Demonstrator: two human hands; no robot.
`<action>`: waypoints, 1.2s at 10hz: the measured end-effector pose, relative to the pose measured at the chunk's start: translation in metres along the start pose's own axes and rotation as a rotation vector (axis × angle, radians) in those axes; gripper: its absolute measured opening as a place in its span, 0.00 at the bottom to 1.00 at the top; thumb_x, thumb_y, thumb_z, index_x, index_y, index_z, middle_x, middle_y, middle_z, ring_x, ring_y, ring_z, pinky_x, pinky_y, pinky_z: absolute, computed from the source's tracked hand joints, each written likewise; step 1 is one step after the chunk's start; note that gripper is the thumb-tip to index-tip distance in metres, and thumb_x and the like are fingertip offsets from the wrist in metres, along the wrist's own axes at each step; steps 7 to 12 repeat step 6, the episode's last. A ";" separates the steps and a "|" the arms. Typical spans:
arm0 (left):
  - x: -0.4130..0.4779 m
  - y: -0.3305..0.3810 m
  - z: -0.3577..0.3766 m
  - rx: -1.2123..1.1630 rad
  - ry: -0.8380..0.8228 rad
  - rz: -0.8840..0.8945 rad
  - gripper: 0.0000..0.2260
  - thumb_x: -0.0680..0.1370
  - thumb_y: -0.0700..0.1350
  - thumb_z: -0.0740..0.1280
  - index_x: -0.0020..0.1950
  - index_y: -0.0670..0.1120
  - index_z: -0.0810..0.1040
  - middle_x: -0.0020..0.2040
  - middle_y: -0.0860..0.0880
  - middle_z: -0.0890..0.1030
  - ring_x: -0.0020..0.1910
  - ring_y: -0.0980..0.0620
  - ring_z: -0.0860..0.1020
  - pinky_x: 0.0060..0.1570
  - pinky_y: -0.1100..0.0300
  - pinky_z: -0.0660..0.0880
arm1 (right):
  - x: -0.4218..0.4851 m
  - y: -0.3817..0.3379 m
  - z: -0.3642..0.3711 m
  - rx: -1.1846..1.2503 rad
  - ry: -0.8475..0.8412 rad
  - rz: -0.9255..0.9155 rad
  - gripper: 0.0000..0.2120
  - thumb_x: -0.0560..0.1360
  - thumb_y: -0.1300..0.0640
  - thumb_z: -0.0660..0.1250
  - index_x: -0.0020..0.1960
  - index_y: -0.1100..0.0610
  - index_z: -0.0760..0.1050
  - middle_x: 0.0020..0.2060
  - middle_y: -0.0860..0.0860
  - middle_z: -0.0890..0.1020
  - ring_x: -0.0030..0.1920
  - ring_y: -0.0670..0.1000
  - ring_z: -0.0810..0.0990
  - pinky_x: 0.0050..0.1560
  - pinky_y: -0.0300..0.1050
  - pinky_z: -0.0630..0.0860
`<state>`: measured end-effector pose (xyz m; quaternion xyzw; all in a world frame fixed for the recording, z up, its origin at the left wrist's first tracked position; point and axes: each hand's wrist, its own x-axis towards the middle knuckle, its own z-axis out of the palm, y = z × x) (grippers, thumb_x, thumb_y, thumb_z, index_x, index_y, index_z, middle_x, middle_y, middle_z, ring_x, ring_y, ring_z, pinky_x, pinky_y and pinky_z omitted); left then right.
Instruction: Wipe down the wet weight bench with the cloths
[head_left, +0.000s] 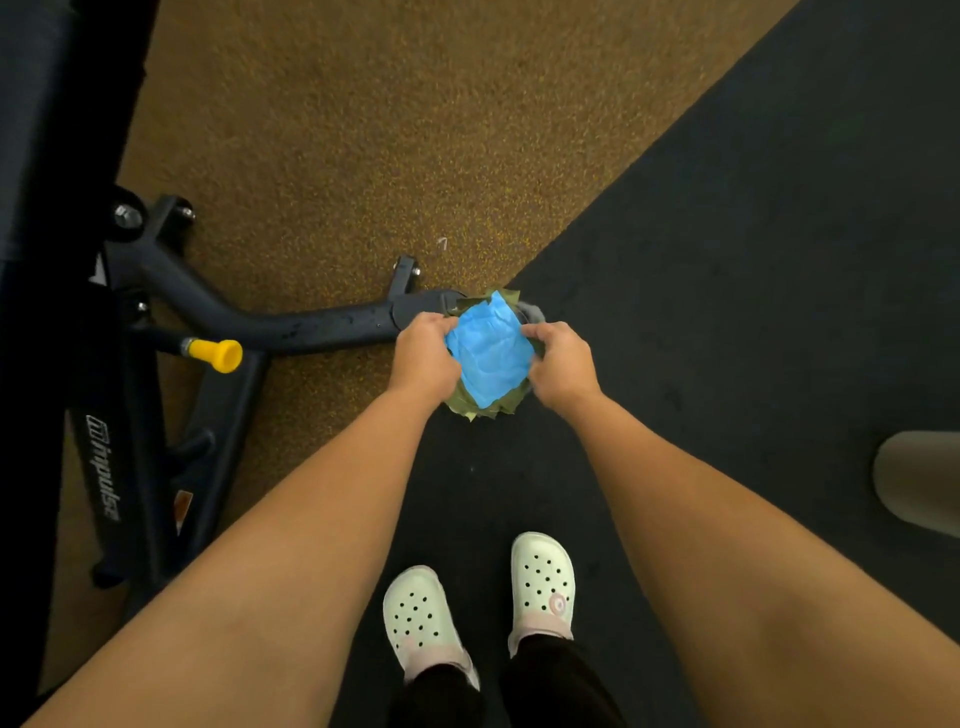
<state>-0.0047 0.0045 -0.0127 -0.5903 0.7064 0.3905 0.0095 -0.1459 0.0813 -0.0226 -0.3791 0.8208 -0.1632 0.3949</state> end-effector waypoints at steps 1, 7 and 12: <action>0.009 -0.005 0.006 0.010 0.008 -0.021 0.15 0.76 0.34 0.67 0.62 0.42 0.79 0.62 0.45 0.74 0.60 0.45 0.74 0.53 0.63 0.65 | 0.008 0.003 0.004 -0.007 -0.005 0.003 0.23 0.75 0.71 0.61 0.69 0.60 0.72 0.61 0.55 0.73 0.60 0.57 0.74 0.61 0.48 0.74; 0.010 -0.001 0.004 0.311 -0.262 -0.075 0.28 0.78 0.39 0.64 0.77 0.48 0.60 0.76 0.43 0.55 0.74 0.41 0.59 0.68 0.48 0.64 | 0.000 -0.011 -0.009 -0.322 -0.110 0.047 0.27 0.75 0.61 0.66 0.72 0.53 0.65 0.71 0.57 0.57 0.71 0.58 0.59 0.59 0.54 0.74; 0.010 -0.001 0.004 0.311 -0.262 -0.075 0.28 0.78 0.39 0.64 0.77 0.48 0.60 0.76 0.43 0.55 0.74 0.41 0.59 0.68 0.48 0.64 | 0.000 -0.011 -0.009 -0.322 -0.110 0.047 0.27 0.75 0.61 0.66 0.72 0.53 0.65 0.71 0.57 0.57 0.71 0.58 0.59 0.59 0.54 0.74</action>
